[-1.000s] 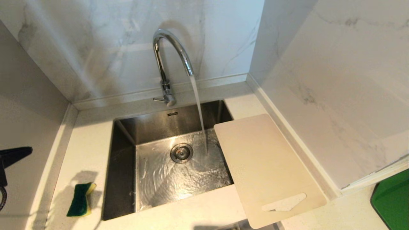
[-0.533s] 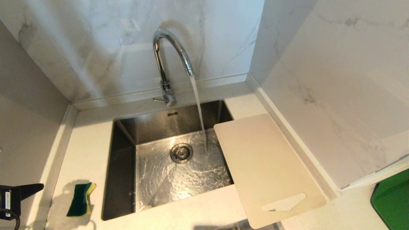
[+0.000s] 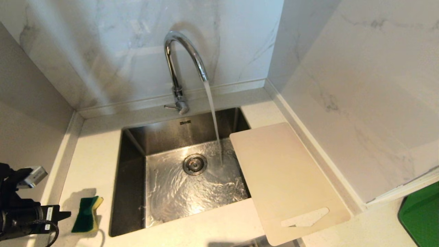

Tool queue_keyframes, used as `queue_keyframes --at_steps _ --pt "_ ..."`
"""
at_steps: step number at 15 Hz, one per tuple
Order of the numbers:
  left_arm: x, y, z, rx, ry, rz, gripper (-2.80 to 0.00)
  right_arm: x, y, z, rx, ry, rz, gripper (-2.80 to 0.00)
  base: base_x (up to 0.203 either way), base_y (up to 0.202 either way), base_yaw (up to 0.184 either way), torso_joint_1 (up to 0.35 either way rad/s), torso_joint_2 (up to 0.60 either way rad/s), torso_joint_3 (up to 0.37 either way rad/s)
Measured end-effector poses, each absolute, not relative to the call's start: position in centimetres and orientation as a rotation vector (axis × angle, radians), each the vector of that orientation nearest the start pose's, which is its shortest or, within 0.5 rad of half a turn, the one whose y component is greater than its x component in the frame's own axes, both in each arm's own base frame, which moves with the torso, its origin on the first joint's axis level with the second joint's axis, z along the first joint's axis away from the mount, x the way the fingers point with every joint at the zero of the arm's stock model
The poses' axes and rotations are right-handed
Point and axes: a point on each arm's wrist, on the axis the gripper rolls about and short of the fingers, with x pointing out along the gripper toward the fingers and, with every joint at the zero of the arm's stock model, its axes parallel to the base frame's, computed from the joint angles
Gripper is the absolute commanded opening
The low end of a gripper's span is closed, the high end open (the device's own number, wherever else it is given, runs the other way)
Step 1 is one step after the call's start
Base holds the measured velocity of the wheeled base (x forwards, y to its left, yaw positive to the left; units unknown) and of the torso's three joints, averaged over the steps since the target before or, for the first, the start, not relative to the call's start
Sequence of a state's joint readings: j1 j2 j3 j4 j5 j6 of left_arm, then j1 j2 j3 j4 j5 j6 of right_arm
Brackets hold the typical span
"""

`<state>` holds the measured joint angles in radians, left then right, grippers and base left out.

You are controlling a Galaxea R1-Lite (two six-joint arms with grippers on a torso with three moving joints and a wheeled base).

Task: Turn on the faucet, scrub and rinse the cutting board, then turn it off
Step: Pick up the cleaning cloth

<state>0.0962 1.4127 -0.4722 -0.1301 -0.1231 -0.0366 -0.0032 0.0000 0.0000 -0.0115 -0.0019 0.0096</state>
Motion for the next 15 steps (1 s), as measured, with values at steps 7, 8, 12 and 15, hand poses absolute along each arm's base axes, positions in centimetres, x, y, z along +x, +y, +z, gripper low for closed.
queue_keyframes --at_steps 7,8,12,15 --pt "22.9 2.0 10.0 -0.174 0.849 0.061 -2.8 -2.3 0.0 7.7 0.01 -0.012 -0.005 -2.8 0.0 0.0 0.0 0.0 0.0 0.0" --pt "23.1 2.0 9.9 -0.167 0.849 0.077 -2.8 -2.3 0.0 7.7 0.01 -0.012 -0.005 -2.8 0.0 0.0 0.0 0.0 0.0 0.0" --pt "23.4 1.5 9.7 -0.12 0.856 0.126 0.0 -2.3 0.0 7.7 0.01 -0.012 -0.005 -2.8 0.0 0.0 0.0 0.0 0.0 0.0" --pt "23.7 0.8 10.1 -0.127 0.814 0.118 0.0 -2.3 0.0 7.7 0.01 -0.012 -0.005 -2.8 0.0 0.0 0.0 0.0 0.0 0.0"
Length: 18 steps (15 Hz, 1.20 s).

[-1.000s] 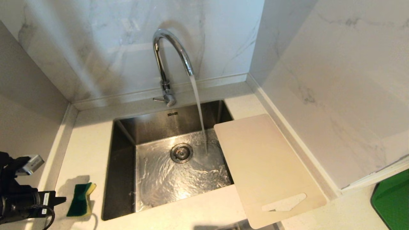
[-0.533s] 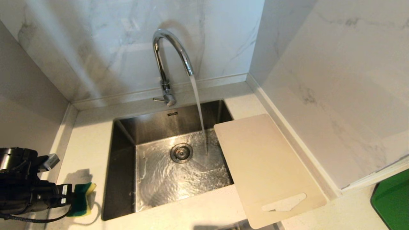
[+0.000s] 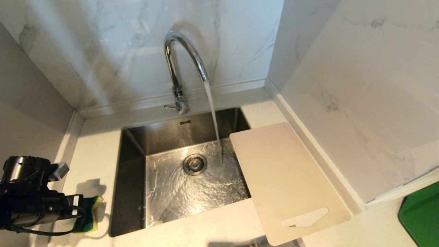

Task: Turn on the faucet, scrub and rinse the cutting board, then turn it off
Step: Pick up the cleaning cloth

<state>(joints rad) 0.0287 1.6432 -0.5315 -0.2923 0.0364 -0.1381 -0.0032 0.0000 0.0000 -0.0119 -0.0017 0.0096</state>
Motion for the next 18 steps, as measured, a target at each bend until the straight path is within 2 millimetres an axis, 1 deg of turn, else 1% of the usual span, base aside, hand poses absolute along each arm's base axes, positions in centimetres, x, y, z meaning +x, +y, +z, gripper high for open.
queue_keyframes --at_steps 4,6,12,15,18 --pt "23.6 0.4 10.9 -0.112 0.766 0.099 0.0 -2.3 0.0 7.7 0.01 -0.012 -0.004 -2.8 0.0 0.0 0.0 0.0 0.0 0.0" --pt "23.5 0.3 10.9 -0.11 0.766 0.097 0.0 -2.3 0.0 7.7 0.01 -0.012 -0.005 -2.8 0.0 0.0 0.0 0.0 0.0 0.0" --pt "24.2 0.8 9.6 -0.127 0.814 0.117 0.0 -2.3 0.0 7.7 0.01 -0.012 -0.005 -2.8 0.0 0.0 0.0 0.0 0.0 0.0" --pt "24.7 1.3 9.3 -0.132 0.791 0.133 0.0 -2.3 0.0 7.7 0.01 -0.012 -0.005 -2.8 0.0 0.0 0.0 0.0 0.0 0.0" --pt "24.8 1.3 8.8 -0.133 0.807 0.132 0.0 -2.3 0.0 7.7 0.01 -0.012 -0.005 -2.8 0.0 0.0 0.0 0.0 0.0 0.0"
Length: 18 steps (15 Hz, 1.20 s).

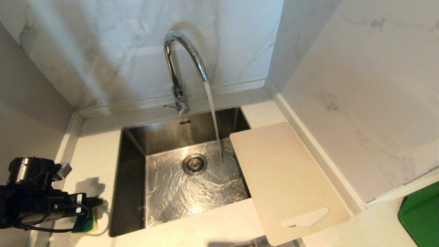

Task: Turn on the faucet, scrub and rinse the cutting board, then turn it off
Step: Pick up the cleaning cloth

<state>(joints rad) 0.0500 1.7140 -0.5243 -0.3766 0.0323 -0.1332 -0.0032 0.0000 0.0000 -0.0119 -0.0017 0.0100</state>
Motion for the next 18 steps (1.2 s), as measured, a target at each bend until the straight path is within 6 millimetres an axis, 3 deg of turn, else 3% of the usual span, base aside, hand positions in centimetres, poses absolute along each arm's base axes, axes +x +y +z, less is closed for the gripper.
queue_keyframes --at_steps 6,7,18 --pt "24.3 1.3 8.0 -0.127 0.845 0.116 0.0 -2.3 0.0 7.7 0.009 -0.012 -0.005 -2.8 0.0 0.0 0.0 0.0 0.0 0.0" --pt "24.3 1.3 8.0 -0.126 0.845 0.117 -2.8 -2.3 0.0 7.7 0.01 -0.012 -0.005 -2.8 0.0 0.0 0.0 0.0 0.0 0.0" --pt "24.7 1.3 7.9 -0.147 0.819 0.117 -2.8 -2.3 0.0 7.7 0.01 -0.012 -0.005 -2.8 0.0 0.0 0.0 0.0 0.0 0.0"
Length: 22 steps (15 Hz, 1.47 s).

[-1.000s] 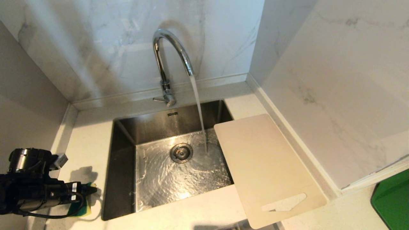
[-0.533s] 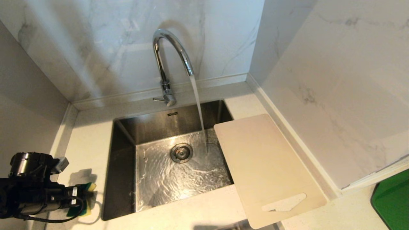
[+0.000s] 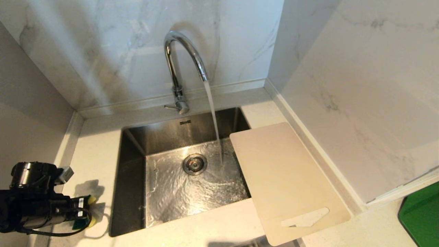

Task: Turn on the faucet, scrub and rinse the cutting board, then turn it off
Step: Pick up the cleaning cloth, then pick up the cutting board

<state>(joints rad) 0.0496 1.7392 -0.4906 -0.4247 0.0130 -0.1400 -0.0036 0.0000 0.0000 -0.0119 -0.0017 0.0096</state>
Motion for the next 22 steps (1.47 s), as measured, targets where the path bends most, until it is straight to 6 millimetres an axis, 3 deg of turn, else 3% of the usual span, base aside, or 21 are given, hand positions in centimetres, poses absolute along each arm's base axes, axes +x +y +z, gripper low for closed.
queue_keyframes --at_steps 5,10,18,22 --pt "24.9 1.1 9.4 -0.167 0.759 0.063 -2.8 -2.3 0.0 7.7 0.009 -0.012 -0.005 -2.8 0.0 0.0 0.0 0.0 0.0 0.0" --pt "23.6 0.3 13.7 -0.145 0.609 0.023 -2.8 -2.3 0.0 7.7 0.01 -0.012 -0.005 -2.8 0.0 0.0 0.0 0.0 0.0 0.0" --pt "16.6 -0.1 20.9 -0.129 0.403 -0.01 -2.8 -2.3 0.0 7.7 0.009 -0.012 -0.005 -2.8 0.0 0.0 0.0 0.0 0.0 0.0" --pt "12.2 0.1 20.4 -0.093 0.332 -0.018 -2.8 -2.3 0.0 7.7 0.01 -0.012 -0.005 -2.8 0.0 0.0 0.0 0.0 0.0 0.0"
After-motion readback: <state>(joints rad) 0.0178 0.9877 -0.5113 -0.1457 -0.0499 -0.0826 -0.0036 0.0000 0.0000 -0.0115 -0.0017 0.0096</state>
